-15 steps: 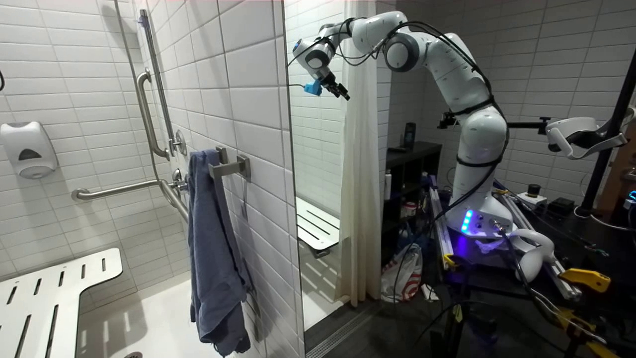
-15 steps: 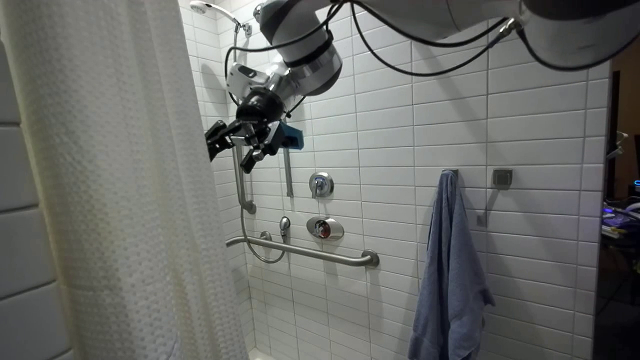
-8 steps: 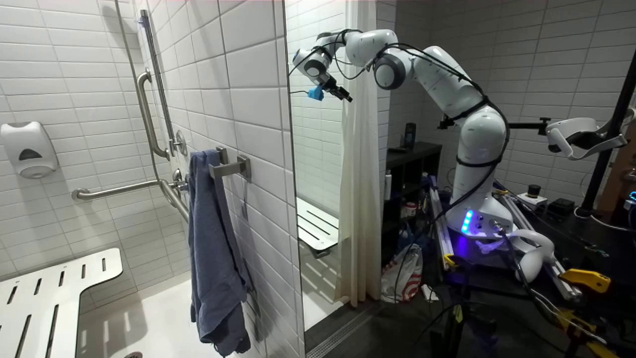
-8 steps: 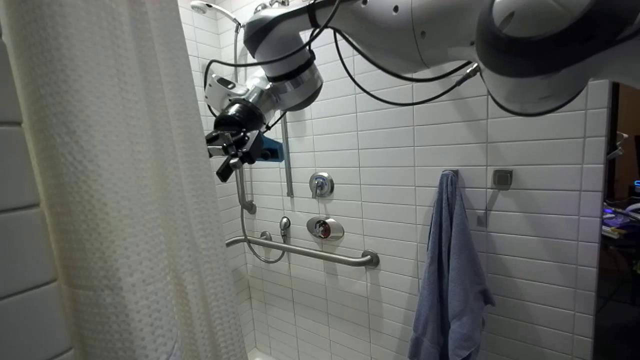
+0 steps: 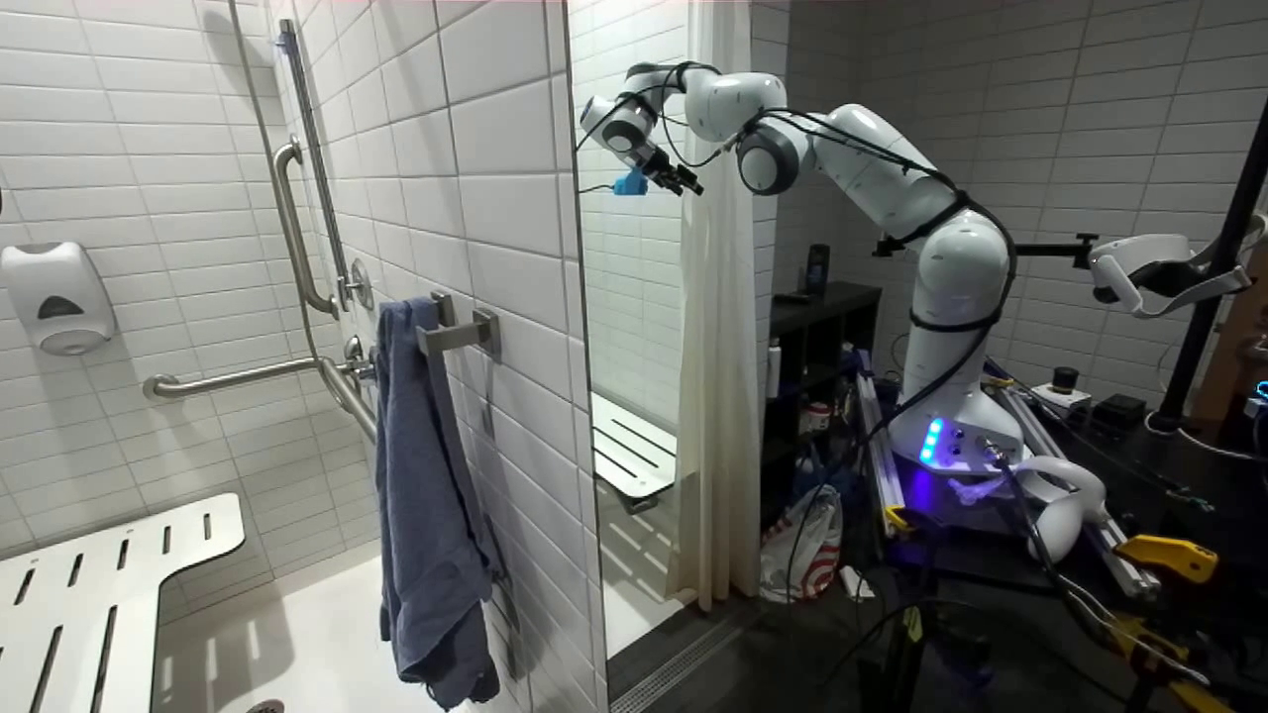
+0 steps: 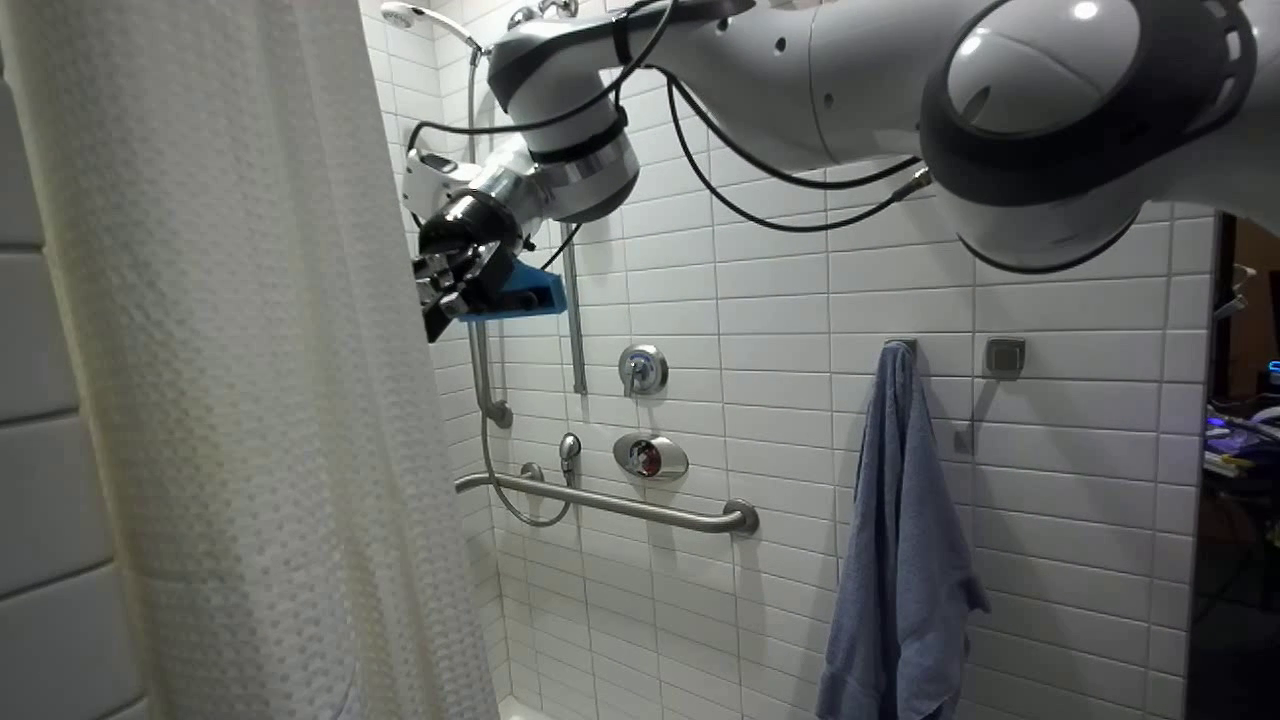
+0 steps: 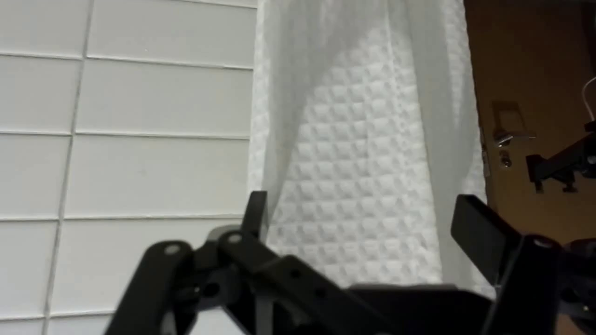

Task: Close the shower curtain

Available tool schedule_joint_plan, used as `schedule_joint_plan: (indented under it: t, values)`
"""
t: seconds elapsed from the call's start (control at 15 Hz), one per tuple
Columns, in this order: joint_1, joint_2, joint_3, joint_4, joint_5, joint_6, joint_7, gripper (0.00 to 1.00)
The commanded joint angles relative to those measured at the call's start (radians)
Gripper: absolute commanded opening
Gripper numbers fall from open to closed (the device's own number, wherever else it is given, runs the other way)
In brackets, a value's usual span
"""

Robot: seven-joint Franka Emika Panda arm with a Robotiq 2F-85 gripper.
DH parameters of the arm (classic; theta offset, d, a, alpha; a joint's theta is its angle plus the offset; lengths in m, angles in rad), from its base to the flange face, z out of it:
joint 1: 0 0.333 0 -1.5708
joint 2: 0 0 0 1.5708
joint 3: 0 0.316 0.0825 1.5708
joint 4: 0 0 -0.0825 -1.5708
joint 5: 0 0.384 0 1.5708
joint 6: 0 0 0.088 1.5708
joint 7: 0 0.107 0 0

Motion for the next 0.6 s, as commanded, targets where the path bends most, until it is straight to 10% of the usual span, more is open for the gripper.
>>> schedule_joint_plan:
  t: [0.0, 0.53]
  values:
    - [0.020, 0.043, 0.000, 0.066, 0.004, 0.038, 0.033, 1.00]
    - [0.031, 0.107, 0.005, 0.091, 0.008, 0.136, 0.031, 1.00]
